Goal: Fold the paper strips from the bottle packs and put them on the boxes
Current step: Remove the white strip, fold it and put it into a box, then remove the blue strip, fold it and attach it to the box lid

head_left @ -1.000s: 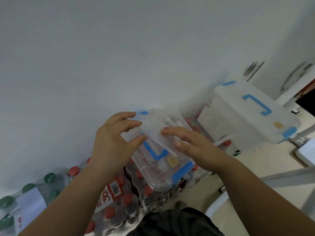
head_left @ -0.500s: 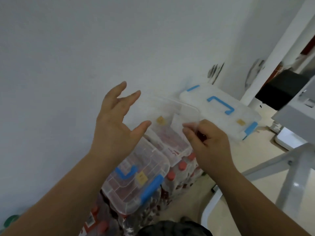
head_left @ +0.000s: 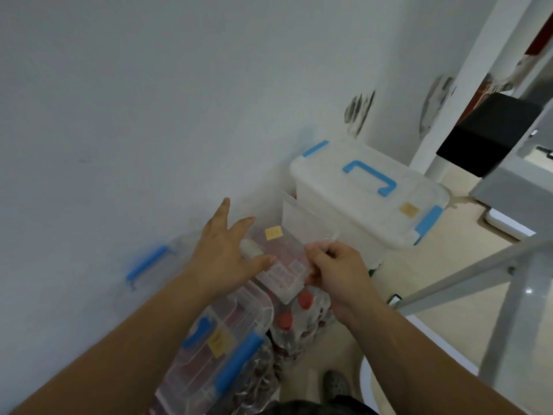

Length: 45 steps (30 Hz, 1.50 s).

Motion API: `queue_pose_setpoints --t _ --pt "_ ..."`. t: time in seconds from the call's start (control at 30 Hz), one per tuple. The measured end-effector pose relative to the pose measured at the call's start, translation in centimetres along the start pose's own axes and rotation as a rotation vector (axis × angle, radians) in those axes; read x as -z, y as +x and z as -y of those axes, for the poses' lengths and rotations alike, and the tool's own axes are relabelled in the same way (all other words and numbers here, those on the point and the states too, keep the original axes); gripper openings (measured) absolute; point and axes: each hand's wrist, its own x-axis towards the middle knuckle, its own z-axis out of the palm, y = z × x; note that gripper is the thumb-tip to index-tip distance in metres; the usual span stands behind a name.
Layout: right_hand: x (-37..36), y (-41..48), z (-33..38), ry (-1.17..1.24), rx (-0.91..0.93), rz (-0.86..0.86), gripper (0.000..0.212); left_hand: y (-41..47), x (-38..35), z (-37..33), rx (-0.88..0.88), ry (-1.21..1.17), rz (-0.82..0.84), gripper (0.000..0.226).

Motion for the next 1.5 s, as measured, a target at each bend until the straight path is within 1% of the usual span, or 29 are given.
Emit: queue_pose_setpoints --t 0.2,0.23,0.3,0.37,0.47,0.53,0.6,0.7,0.8,0.83,0.87,0.93,0.97,1.0,1.1,1.3,1.4,1.5 --pt "1.0 0.6 0.3 -0.042 0.005 -0.055 0.016 1.5 -0.5 0.1 -0.014 0.026 0.08 0.094" --pt "1.1 0.5 0.2 -0.05 -0.002 -0.07 0.018 1.6 -0.5 0.1 -0.012 0.033 0.081 0.095" --pt "1.4 0.6 0.2 -0.057 -0.026 -0.114 0.032 2.0 -0.6 0.1 -0.009 0.056 0.079 0.096" --pt "1.7 0.7 0.0 -0.063 -0.042 -0.15 0.039 2.1 -0.6 0.2 -0.012 0.086 0.084 0.097" --pt "2.1 0.6 -0.6 -0.101 -0.031 -0.181 0.031 2.2 -0.6 0.3 -0.024 0.133 0.106 0.101" --pt "2.3 0.6 -1.2 -0.157 -0.001 -0.198 0.03 2.3 -0.6 0.4 -0.027 0.182 0.125 0.105" --pt "2.4 0.8 -1.7 -0.33 0.103 -0.226 0.029 2.6 -0.5 0.5 -0.032 0.225 0.155 0.109" --pt "2.5 0.8 -1.8 -0.738 0.437 -0.243 0.021 2.9 -0.4 0.3 -0.047 0.273 0.183 0.114" --pt "2.1 1.1 -1.1 -1.05 0.758 -0.184 0.032 3.0 -0.4 0.1 -0.057 0.315 0.2 0.122" --pt "1.9 1.5 -0.9 -1.123 0.813 -0.135 0.038 3.0 -0.5 0.1 -0.056 0.314 0.204 0.124" --pt "1.5 1.9 -0.7 -1.193 0.808 -0.058 0.048 3.0 -0.5 0.1 -0.054 0.307 0.204 0.125" --pt "0.8 2.5 -0.1 -1.342 0.669 0.13 0.068 3.0 -0.7 0.3 -0.057 0.298 0.194 0.127" --pt "0.5 2.9 0.0 -1.407 0.599 0.204 0.075 2.9 -0.8 0.3 -0.059 0.297 0.19 0.127" --pt "0.4 3.2 0.0 -1.469 0.567 0.245 0.078 2.9 -0.9 0.3 -0.06 0.297 0.187 0.127" --pt "0.2 3.6 -0.6 -1.574 0.55 0.257 0.083 2.7 -1.3 0.4 -0.063 0.301 0.168 0.127" --pt "-0.1 3.6 -0.9 -1.616 0.518 0.266 0.085 2.6 -1.4 0.6 -0.063 0.299 0.155 0.129" --pt "0.0 3.8 -1.0 -1.627 0.507 0.275 0.087 3.4 -0.6 0.0 -0.083 0.381 0.19 0.136" --pt "0.1 3.9 -0.9 -1.623 0.504 0.285 0.087 4.8 0.4 -1.0 -0.152 0.446 0.185 0.14"
